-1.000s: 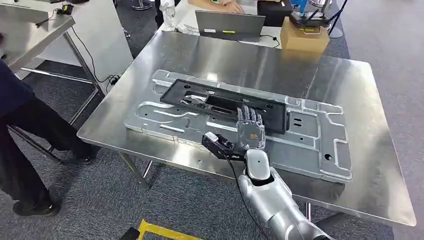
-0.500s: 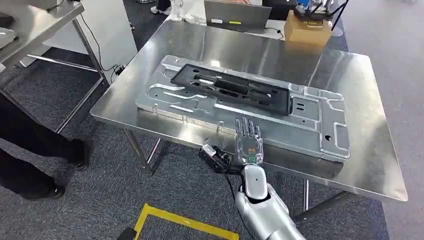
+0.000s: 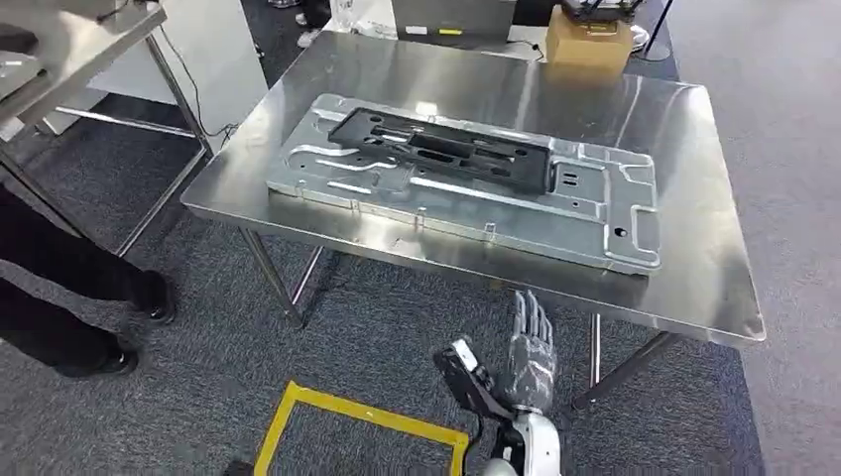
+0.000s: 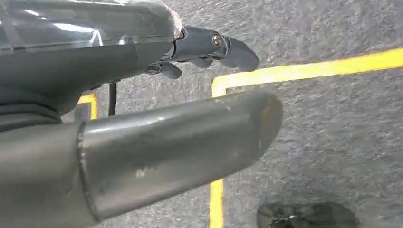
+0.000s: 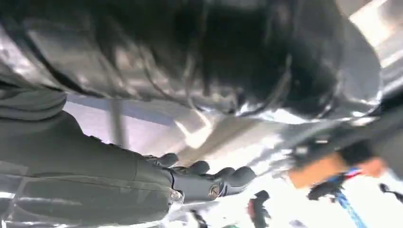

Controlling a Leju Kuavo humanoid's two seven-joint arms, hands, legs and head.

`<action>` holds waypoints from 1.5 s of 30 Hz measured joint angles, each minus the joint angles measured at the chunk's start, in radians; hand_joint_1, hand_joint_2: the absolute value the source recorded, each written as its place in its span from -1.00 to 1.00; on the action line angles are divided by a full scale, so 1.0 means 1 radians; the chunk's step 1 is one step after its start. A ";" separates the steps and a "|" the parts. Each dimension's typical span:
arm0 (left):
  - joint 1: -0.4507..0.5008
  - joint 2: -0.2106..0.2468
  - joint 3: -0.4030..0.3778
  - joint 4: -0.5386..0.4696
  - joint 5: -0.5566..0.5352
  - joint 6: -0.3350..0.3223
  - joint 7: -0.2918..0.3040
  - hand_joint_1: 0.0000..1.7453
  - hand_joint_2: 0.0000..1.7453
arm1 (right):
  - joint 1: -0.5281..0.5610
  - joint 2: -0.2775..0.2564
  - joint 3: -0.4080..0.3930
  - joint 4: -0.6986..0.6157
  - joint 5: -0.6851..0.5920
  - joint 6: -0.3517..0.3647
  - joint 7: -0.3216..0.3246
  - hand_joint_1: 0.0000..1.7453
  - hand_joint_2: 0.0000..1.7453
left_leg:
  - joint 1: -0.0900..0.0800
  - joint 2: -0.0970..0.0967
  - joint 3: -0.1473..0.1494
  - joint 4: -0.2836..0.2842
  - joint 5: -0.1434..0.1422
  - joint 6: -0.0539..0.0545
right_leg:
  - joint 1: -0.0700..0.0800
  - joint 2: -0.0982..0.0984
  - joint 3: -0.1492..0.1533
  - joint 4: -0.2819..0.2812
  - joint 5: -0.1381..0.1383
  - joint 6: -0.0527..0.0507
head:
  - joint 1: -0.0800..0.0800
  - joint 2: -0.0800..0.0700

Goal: Take the parts from the cabinet and place them on the table.

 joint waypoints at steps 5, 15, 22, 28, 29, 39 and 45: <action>-0.001 0.001 0.010 0.000 0.009 0.002 -0.005 -1.00 -1.00 | 0.043 -0.001 -0.040 0.012 -0.075 -0.004 -0.057 -1.00 -1.00 | -0.001 -0.001 0.004 0.230 -0.056 -0.007 | 0.009 -0.003 -0.096 0.018 0.061 0.005 | 0.000 0.000; 0.008 -0.002 0.072 0.000 0.049 0.044 0.005 -1.00 -1.00 | 0.079 0.004 -0.643 0.428 -0.723 0.229 -0.525 -1.00 -1.00 | -0.011 -0.002 0.220 -0.101 -0.056 0.058 | -0.001 0.000 -0.186 0.114 0.017 0.065 | 0.001 0.000; 0.017 -0.002 0.101 0.000 0.040 0.048 0.005 -1.00 -1.00 | 0.070 0.023 -0.970 0.633 -0.807 0.327 -0.152 -1.00 -1.00 | -0.013 -0.014 0.151 -0.094 -0.002 0.048 | -0.006 0.010 -0.097 0.190 -0.012 0.069 | 0.001 0.000; 0.011 -0.009 0.103 0.000 0.037 0.048 0.001 -1.00 -1.00 | 0.046 0.033 -1.052 0.690 -0.791 0.316 -0.068 -1.00 -1.00 | -0.015 -0.044 0.139 -0.098 0.025 0.011 | 0.002 0.035 0.013 0.000 -0.022 0.029 | 0.001 0.000; 0.013 -0.008 0.104 0.000 0.034 0.048 -0.003 -1.00 -1.00 | 0.043 0.037 -1.056 0.698 -0.773 0.304 0.011 -1.00 -1.00 | -0.011 -0.035 0.129 -0.078 0.008 0.010 | -0.007 0.019 0.018 -0.011 -0.013 0.023 | 0.001 0.000; 0.013 0.001 0.109 0.000 0.016 0.054 -0.011 -1.00 -1.00 | 0.036 0.080 -1.036 0.732 -0.641 0.406 0.258 -1.00 -1.00 | -0.015 0.049 0.193 -0.077 -0.043 0.001 | 0.004 -0.057 -0.035 0.038 -0.017 0.023 | -0.001 0.000; 0.014 0.004 0.110 0.000 0.007 0.057 -0.017 -1.00 -1.00 | 0.031 0.058 -1.015 0.733 -0.605 0.446 0.172 -1.00 -1.00 | -0.011 0.009 0.168 -0.083 -0.023 0.046 | -0.001 -0.028 -0.049 0.083 -0.053 0.057 | 0.001 0.000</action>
